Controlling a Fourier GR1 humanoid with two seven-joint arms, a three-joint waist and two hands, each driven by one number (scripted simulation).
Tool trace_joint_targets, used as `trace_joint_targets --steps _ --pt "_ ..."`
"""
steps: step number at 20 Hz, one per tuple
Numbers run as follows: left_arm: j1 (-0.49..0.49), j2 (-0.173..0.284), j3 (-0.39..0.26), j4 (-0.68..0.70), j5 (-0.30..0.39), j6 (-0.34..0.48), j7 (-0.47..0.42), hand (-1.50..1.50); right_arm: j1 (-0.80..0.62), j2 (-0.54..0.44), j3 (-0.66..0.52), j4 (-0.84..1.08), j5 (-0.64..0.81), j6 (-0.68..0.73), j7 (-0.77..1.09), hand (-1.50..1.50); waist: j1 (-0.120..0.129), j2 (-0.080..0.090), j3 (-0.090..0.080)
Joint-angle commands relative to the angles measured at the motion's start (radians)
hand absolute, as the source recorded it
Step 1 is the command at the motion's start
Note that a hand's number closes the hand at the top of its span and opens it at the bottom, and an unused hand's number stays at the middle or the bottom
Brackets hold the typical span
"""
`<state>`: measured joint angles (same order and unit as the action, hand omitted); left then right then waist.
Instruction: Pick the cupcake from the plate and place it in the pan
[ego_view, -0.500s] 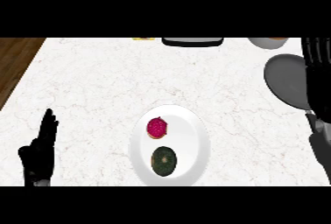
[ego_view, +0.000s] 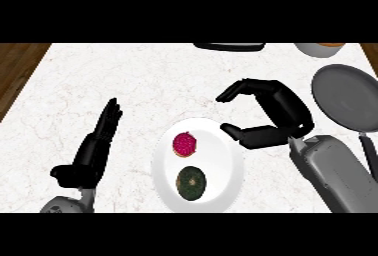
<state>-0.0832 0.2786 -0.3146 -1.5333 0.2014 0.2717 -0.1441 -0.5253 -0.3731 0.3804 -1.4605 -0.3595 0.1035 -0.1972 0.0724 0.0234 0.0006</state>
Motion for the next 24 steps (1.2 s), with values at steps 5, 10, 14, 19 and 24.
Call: trace_joint_targets --steps 5,10,14,19,24 --pt "-0.004 -0.017 -0.025 -0.017 0.010 -0.060 -0.009 0.00 -0.138 -0.022 0.044 0.408 0.139 0.307 -0.299 -1.50 -0.030 -0.011 0.001" --pt "-0.020 -0.049 -0.025 0.011 0.010 -0.073 -0.019 0.00 -0.303 0.012 0.080 0.567 0.281 0.330 -0.356 -1.50 -0.038 -0.014 0.000" --pt "0.010 -0.039 -0.025 -0.025 0.005 -0.072 0.001 0.00 -0.393 0.053 0.146 0.598 0.391 0.321 -0.304 -1.50 -0.038 -0.017 -0.001" --pt "-0.043 -0.063 0.006 0.042 -0.007 -0.059 -0.016 0.00 -0.497 0.132 0.237 0.623 0.491 0.364 -0.187 -1.50 -0.052 -0.017 -0.002" --pt "0.008 -0.030 -0.002 -0.029 -0.004 -0.081 0.016 0.00 -0.515 0.204 0.378 0.631 0.662 0.333 -0.126 -1.50 -0.049 -0.024 -0.001"
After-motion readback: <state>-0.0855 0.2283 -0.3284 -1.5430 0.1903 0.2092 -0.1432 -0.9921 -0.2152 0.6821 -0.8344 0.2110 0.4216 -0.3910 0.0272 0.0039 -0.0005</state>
